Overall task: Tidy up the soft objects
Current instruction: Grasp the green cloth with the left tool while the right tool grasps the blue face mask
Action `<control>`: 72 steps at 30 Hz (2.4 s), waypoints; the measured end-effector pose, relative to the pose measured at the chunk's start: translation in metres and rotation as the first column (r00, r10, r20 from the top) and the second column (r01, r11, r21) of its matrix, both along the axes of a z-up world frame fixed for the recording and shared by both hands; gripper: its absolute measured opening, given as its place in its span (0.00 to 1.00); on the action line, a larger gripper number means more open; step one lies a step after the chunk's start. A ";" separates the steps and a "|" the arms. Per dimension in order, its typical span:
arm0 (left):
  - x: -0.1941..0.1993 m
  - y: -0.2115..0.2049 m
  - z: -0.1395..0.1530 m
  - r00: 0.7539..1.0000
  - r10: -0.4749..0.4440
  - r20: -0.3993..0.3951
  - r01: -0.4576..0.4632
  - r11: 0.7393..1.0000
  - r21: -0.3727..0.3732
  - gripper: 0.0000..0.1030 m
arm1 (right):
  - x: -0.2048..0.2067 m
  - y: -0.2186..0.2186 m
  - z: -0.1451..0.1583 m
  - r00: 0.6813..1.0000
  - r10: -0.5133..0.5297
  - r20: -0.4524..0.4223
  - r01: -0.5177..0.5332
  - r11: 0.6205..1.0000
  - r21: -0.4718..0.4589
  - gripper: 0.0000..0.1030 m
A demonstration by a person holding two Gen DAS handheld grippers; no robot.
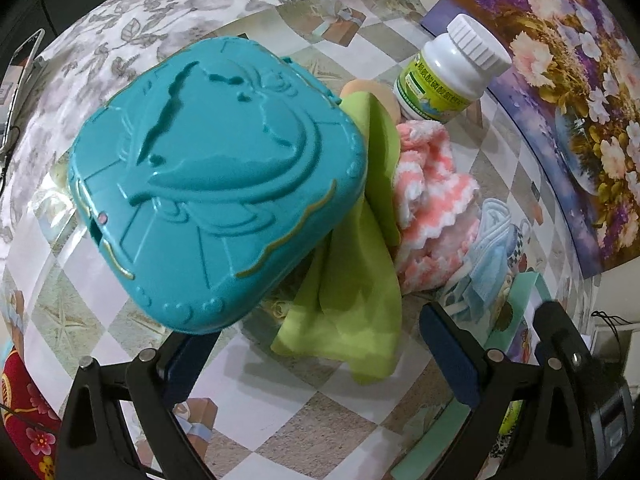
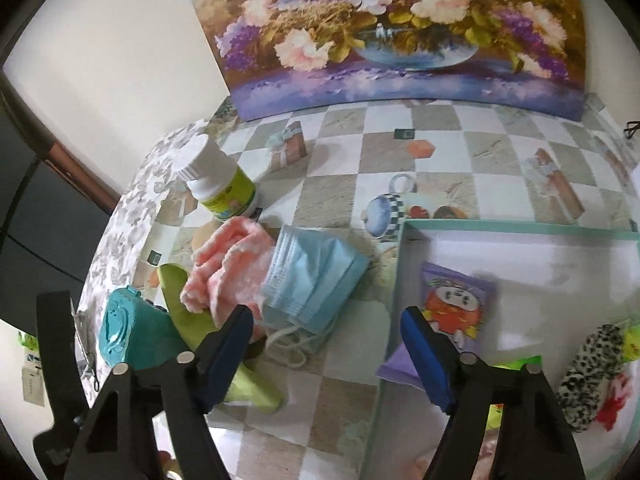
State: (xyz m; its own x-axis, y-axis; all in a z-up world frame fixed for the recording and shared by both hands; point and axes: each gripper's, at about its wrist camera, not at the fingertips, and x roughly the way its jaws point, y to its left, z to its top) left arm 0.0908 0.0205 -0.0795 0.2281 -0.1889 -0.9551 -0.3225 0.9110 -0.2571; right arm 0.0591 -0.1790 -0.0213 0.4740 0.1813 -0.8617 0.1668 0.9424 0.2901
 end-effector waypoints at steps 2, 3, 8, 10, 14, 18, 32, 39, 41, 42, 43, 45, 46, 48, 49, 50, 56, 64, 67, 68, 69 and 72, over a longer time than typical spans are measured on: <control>0.002 -0.002 0.000 1.000 0.003 -0.001 -0.003 1.000 0.002 0.96 | 0.004 0.001 -0.004 1.000 -0.001 -0.008 0.001 1.000 0.008 0.70; 0.003 -0.003 -0.001 1.000 0.007 -0.003 -0.007 1.000 0.002 0.96 | 0.007 0.002 -0.006 1.000 0.001 -0.013 -0.001 1.000 0.015 0.69; 0.004 -0.005 -0.007 1.000 0.014 -0.022 -0.014 1.000 0.014 0.94 | 0.016 0.008 -0.016 0.999 0.021 -0.034 -0.020 0.999 0.031 0.62; 0.006 -0.006 -0.010 0.999 0.020 -0.032 -0.020 1.000 0.013 0.94 | 0.019 0.010 -0.020 0.999 0.027 -0.042 -0.025 0.999 0.044 0.62; 0.010 -0.010 -0.014 0.999 0.015 -0.041 -0.015 1.000 0.017 0.81 | 0.023 0.013 -0.026 0.998 0.034 -0.054 -0.031 0.998 0.049 0.62; 0.013 -0.012 -0.016 0.999 0.015 -0.041 -0.013 0.999 0.033 0.77 | 0.028 0.014 -0.034 0.997 0.033 -0.068 -0.028 0.998 0.061 0.62; 0.015 0.000 -0.013 0.998 0.045 -0.042 -0.042 0.997 0.069 0.44 | 0.033 0.022 -0.057 0.993 0.030 -0.110 -0.026 0.999 0.040 0.44; 0.014 0.011 -0.014 0.998 0.054 -0.035 -0.051 0.996 0.073 0.30 | 0.031 0.021 -0.060 0.994 0.024 -0.108 -0.020 0.999 0.033 0.23; 0.013 0.015 -0.014 0.998 0.052 -0.033 -0.049 0.996 0.077 0.28 | 0.030 0.018 -0.060 0.994 0.019 -0.107 -0.016 0.999 0.037 0.17; 0.013 0.016 -0.014 0.998 0.051 -0.031 -0.048 0.996 0.078 0.26 | 0.029 0.016 -0.061 0.994 0.015 -0.107 -0.011 0.999 0.039 0.16; 0.008 0.019 -0.014 0.998 0.050 -0.030 -0.048 0.996 0.077 0.25 | 0.029 0.015 -0.061 0.994 0.011 -0.108 -0.007 0.999 0.041 0.14; 0.010 0.017 -0.014 0.998 0.047 -0.029 -0.045 0.996 0.072 0.18 | 0.028 0.012 -0.062 0.994 0.006 -0.108 0.000 0.999 0.053 0.13; 0.010 0.016 -0.015 0.999 0.046 -0.029 -0.044 0.997 0.063 0.16 | 0.028 0.011 -0.062 0.994 0.007 -0.108 -0.001 0.999 0.053 0.12; 0.011 0.013 -0.017 0.999 0.041 -0.031 -0.039 0.998 0.050 0.10 | 0.027 0.012 -0.062 0.994 0.009 -0.108 -0.003 0.999 0.052 0.11; 0.011 0.013 -0.017 0.999 0.039 -0.031 -0.037 0.998 0.047 0.10 | 0.027 0.012 -0.062 0.994 0.007 -0.109 -0.002 0.999 0.054 0.10; 0.011 0.012 -0.018 0.999 0.038 -0.031 -0.036 0.998 0.041 0.09 | 0.026 0.012 -0.061 0.994 0.005 -0.109 0.001 0.998 0.056 0.10; 0.005 0.015 -0.018 0.999 0.024 -0.034 -0.023 1.000 0.011 0.08 | 0.017 0.007 -0.058 0.994 -0.009 -0.112 0.018 0.997 0.077 0.09; -0.009 0.017 -0.016 0.999 0.002 -0.038 -0.003 1.000 -0.026 0.06 | -0.001 0.005 -0.049 0.993 -0.024 -0.118 0.036 0.994 0.100 0.09; -0.017 0.019 -0.014 0.999 -0.005 -0.032 0.004 0.999 -0.036 0.05 | -0.008 0.006 -0.041 0.994 -0.025 -0.104 0.036 0.993 0.110 0.09; -0.019 0.019 -0.012 1.000 -0.008 -0.029 0.006 0.999 -0.037 0.05 | -0.010 0.007 -0.038 0.995 -0.025 -0.099 0.036 0.993 0.112 0.09; -0.021 0.020 -0.010 1.000 -0.010 -0.025 0.009 0.999 -0.041 0.05 | -0.013 0.008 -0.035 0.995 -0.024 -0.094 0.035 0.993 0.112 0.09; -0.030 0.021 -0.002 1.000 -0.015 -0.008 0.014 0.998 -0.055 0.05 | -0.020 0.010 -0.027 0.997 -0.023 -0.080 0.032 0.993 0.115 0.09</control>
